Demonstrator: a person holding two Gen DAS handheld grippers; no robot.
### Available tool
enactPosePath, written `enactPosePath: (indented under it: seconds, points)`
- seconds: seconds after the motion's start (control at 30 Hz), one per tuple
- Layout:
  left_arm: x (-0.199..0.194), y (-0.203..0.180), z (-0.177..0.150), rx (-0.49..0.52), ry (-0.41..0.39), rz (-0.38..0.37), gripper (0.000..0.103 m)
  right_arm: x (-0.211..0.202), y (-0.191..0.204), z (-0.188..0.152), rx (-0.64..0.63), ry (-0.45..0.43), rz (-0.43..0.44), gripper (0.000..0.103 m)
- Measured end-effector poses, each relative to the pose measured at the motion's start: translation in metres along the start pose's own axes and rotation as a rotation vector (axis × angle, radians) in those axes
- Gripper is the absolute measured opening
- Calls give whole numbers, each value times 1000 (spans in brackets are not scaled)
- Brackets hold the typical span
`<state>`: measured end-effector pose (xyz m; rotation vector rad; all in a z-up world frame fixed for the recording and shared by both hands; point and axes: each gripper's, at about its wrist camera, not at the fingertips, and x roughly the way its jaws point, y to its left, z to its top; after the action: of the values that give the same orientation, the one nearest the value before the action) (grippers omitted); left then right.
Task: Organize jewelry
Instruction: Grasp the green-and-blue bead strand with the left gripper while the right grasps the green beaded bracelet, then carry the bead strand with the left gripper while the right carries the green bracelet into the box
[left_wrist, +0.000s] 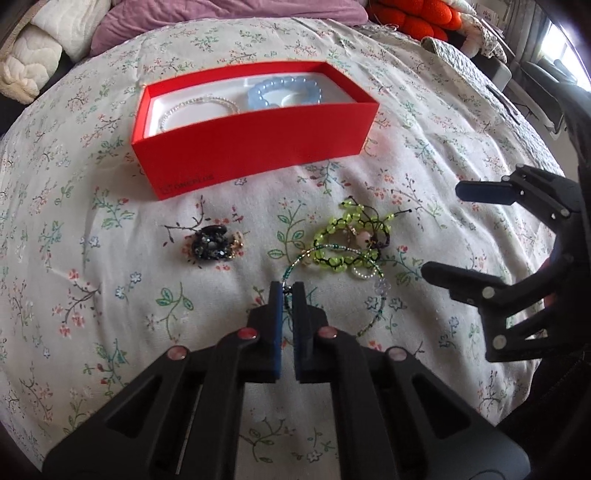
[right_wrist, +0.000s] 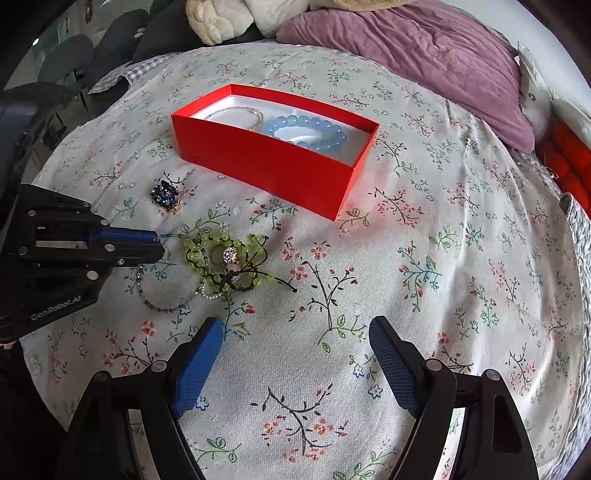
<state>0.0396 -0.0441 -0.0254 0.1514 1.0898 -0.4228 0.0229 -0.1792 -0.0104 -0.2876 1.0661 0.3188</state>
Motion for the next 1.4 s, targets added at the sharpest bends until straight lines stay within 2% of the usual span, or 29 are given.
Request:
enactPosePath:
  seconds: [0.23, 0.5, 0.8, 0.87, 0.97, 1.17, 1.4]
  points:
    - [-24, 13, 2, -27, -42, -3, 5, -1, 6, 5, 3, -18, 32, 83]
    - [-25, 29, -6, -81, -12, 18, 5, 9, 15, 13, 25, -23, 79, 81]
    - [-20, 29, -10, -77, 9, 14, 5, 27, 26, 14, -11, -17, 93, 44]
    - [-20, 30, -10, -77, 11, 12, 5, 27, 25, 15, -6, -24, 99, 27]
    - [-19, 30, -10, -76, 14, 8, 5, 26, 22, 17, 5, -25, 115, 15]
    - [-20, 29, -10, -74, 16, 7, 5, 17, 23, 17, -4, -40, 164, 7]
    - [-27, 33, -8, -81, -1, 4, 5, -9, 21, 22, -1, -97, 207, 6]
